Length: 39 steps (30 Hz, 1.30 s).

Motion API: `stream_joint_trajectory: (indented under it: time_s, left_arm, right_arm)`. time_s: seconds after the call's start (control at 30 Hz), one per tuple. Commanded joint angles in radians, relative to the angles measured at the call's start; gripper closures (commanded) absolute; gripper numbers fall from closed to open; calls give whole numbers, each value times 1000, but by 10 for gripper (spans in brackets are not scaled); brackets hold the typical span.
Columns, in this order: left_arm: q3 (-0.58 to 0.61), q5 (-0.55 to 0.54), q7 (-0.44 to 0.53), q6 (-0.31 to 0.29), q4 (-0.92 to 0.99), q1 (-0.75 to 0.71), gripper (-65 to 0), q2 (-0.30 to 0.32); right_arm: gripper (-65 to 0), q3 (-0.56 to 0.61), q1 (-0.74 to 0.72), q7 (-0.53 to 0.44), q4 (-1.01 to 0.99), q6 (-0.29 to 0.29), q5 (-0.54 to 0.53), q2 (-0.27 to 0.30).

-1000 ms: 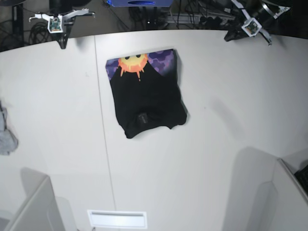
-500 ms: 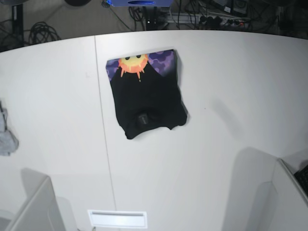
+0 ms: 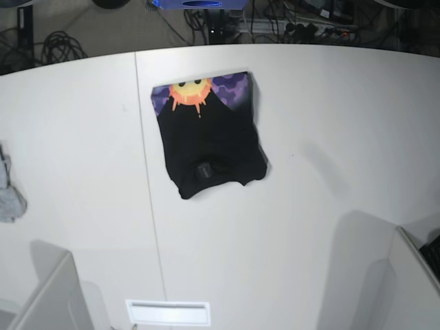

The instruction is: Fold the T-shirt properly

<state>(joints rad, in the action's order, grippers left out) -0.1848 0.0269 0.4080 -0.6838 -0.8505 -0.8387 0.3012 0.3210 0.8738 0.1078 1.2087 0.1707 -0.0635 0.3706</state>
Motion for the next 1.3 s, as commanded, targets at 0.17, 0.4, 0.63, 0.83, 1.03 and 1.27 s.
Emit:
stream_joint_trajectory:
  time_s: [0.17, 0.4, 0.63, 0.83, 1.03, 1.27]
  left_arm:
    - [3, 5, 19, -11, 204, 75, 0, -27]
    - [6, 5, 18, -11, 442, 250, 0, -70]
    - [95, 6, 18, 13, 693, 468, 0, -73]
    - [402, -5, 10, 283, 799, 605, 0, -75]
    - [428, -5, 10, 375, 798, 629, 0, -95]
    - [436, 3, 10, 375, 798, 632, 0, -124]
  right_arm:
    - [0, 180, -97, -9, -157, 3, -29, 80]
    - [0, 522, -347, -9, -307, 2, -407, 161]
    - [0, 653, -479, -128, -577, -130, -522, 32]
    - [0, 484, -580, -239, -992, -363, -514, -203]
    - [0, 467, -628, -366, -1053, -380, -520, -246]
    - [0, 467, -637, -371, -1055, -380, -522, -242]
